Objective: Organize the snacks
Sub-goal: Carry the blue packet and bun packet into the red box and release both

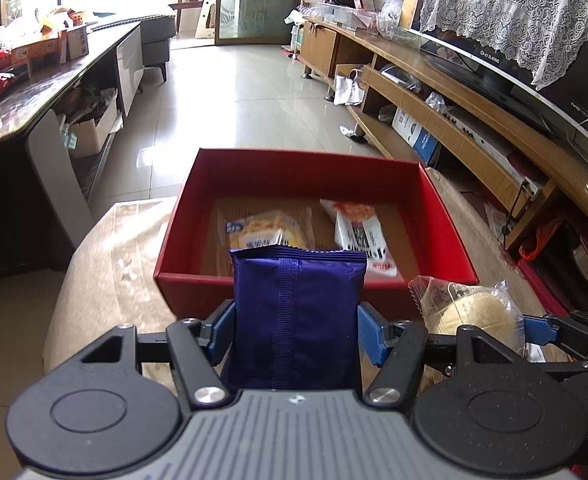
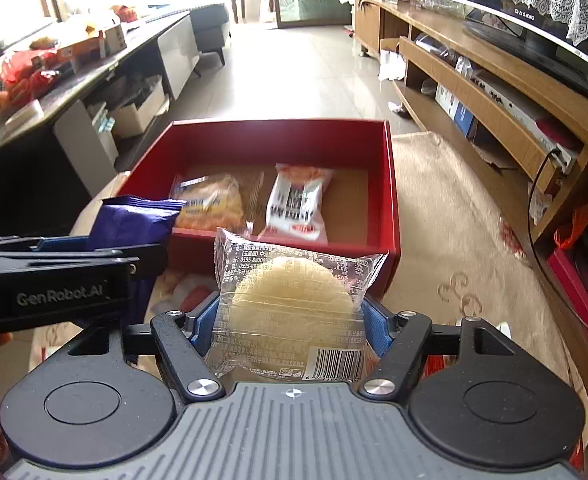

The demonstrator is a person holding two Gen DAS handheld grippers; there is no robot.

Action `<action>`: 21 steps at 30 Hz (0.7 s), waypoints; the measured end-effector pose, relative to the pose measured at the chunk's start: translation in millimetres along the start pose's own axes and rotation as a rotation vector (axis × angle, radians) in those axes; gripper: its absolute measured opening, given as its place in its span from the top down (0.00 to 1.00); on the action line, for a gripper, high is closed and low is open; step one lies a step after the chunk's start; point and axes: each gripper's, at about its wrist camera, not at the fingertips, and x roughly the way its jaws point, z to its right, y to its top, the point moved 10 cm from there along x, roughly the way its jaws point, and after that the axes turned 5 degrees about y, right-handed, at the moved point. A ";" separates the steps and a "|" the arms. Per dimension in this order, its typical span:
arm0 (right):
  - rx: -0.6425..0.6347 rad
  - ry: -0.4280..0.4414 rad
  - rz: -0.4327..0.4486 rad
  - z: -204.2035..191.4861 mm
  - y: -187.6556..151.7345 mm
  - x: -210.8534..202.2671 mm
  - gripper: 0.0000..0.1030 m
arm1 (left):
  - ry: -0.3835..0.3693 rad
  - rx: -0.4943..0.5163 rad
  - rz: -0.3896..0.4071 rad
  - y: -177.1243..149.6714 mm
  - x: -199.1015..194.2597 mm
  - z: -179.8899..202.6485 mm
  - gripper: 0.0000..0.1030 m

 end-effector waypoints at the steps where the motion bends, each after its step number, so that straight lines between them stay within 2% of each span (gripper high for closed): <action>1: 0.001 -0.001 0.004 0.5 2.8 0.5 0.26 | 0.001 0.001 0.003 2.9 1.9 0.8 0.44; 14: 0.002 -0.003 0.042 7.9 41.1 19.7 0.26 | -0.002 0.007 0.042 46.7 31.5 16.2 0.43; 21: -0.017 -0.015 0.049 13.3 65.1 43.6 0.26 | 0.029 -0.004 0.049 68.6 60.1 14.3 0.43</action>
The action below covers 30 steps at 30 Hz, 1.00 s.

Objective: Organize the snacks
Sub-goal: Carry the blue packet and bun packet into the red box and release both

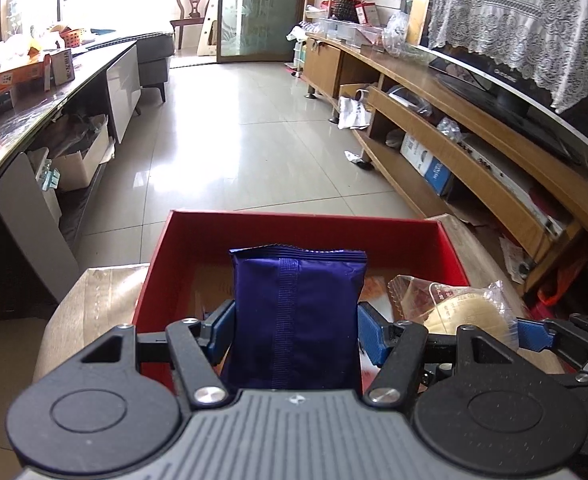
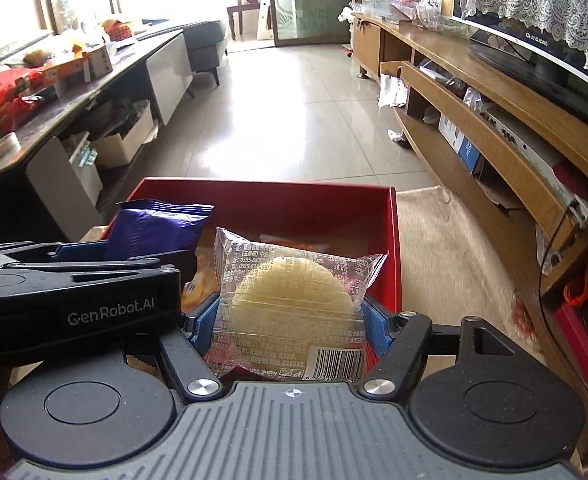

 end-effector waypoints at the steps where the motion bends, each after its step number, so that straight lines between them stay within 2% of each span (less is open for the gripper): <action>1: -0.002 -0.002 0.000 1.0 1.8 4.1 0.26 | 0.006 0.000 0.000 1.8 5.2 -0.5 0.43; 13: 0.047 0.001 -0.039 18.1 -5.9 63.9 0.25 | 0.080 0.014 -0.057 -5.9 66.9 -12.0 0.43; 16: -0.003 -0.031 -0.027 17.7 -5.8 68.5 0.24 | 0.087 0.007 -0.072 -9.1 76.5 -15.6 0.43; 26: -0.020 -0.015 -0.002 16.4 1.8 67.7 0.16 | 0.087 -0.006 -0.077 -7.2 76.4 -21.7 0.42; 30: -0.018 -0.013 0.023 18.0 7.3 64.3 0.16 | 0.090 -0.017 -0.061 -1.6 71.1 -24.5 0.36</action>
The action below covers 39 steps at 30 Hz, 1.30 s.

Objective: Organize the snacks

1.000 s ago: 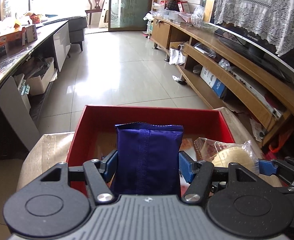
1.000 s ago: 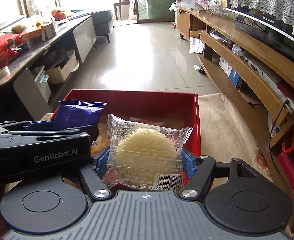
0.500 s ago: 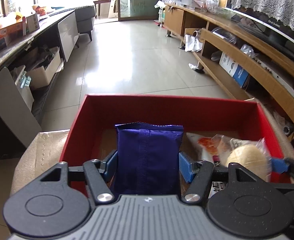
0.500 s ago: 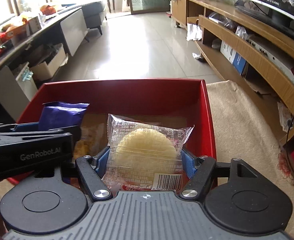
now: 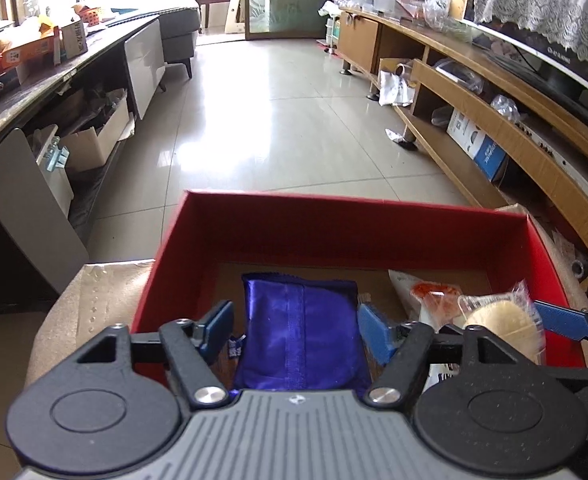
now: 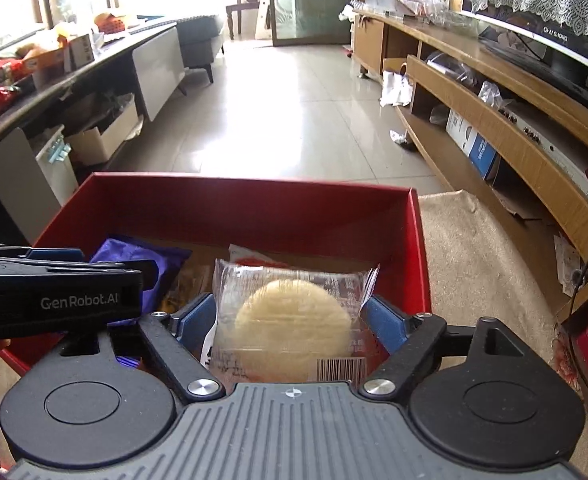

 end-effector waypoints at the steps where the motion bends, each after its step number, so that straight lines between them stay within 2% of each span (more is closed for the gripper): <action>1: 0.000 -0.002 0.009 0.4 1.8 -0.9 0.15 | -0.002 -0.005 0.001 1.0 -1.7 -0.9 0.36; 10: 0.011 0.004 0.036 4.1 9.5 -11.0 0.11 | -0.007 -0.034 0.017 7.1 -21.4 -13.0 0.34; 17: 0.010 -0.006 0.039 2.2 10.9 -17.3 0.11 | 0.000 -0.040 0.019 3.7 -32.8 -24.3 0.34; 22: 0.047 0.009 0.046 3.8 13.3 -24.3 0.11 | 0.002 -0.030 0.011 -2.7 -37.8 -25.3 0.34; 39: 0.016 0.011 0.078 -19.2 12.6 -67.4 0.11 | -0.045 -0.027 0.002 -32.6 -78.8 -38.3 0.33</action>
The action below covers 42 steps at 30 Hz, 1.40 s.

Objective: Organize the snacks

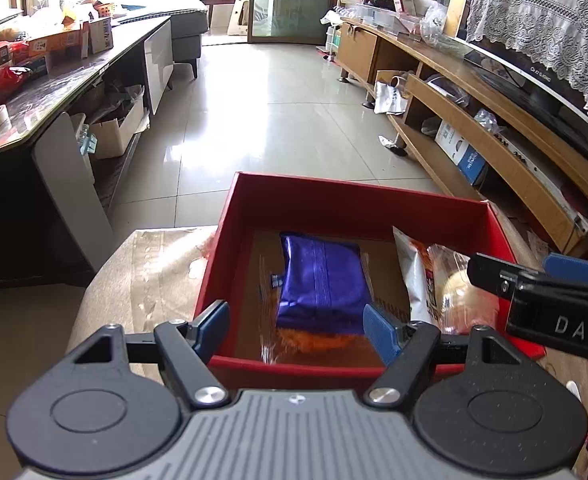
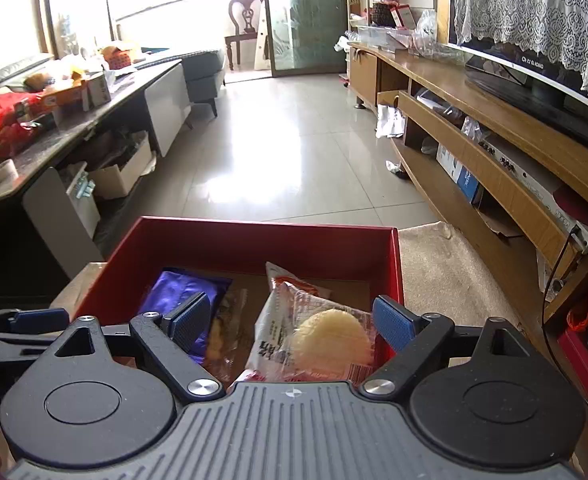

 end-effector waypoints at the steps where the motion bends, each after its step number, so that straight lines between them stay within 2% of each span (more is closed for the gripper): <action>1: -0.002 0.001 0.002 -1.4 -0.9 -3.1 0.11 | -0.003 0.003 0.000 -1.8 -2.5 -0.5 0.33; 8: -0.022 0.006 -0.003 -12.1 -6.5 -16.7 0.11 | -0.032 0.034 -0.017 -19.7 -18.1 -7.3 0.33; 13: -0.049 0.008 -0.023 -18.2 -18.2 -24.2 0.11 | -0.059 0.068 -0.065 -45.9 -27.4 -19.9 0.33; 24: -0.064 0.070 -0.089 -42.2 -52.1 -41.6 0.11 | -0.094 0.242 -0.196 -113.9 -33.9 -40.2 0.33; 31: -0.037 0.119 -0.148 -54.5 -80.0 -51.0 0.11 | -0.157 0.364 -0.219 -132.8 -20.8 -47.0 0.31; 40: -0.042 0.148 -0.176 -65.8 -92.1 -54.0 0.10 | -0.280 0.313 -0.274 -138.9 -16.6 -53.7 0.31; 42: -0.039 0.146 -0.178 -65.2 -91.6 -53.8 0.10 | -0.284 0.317 -0.300 -147.9 -18.5 -53.6 0.29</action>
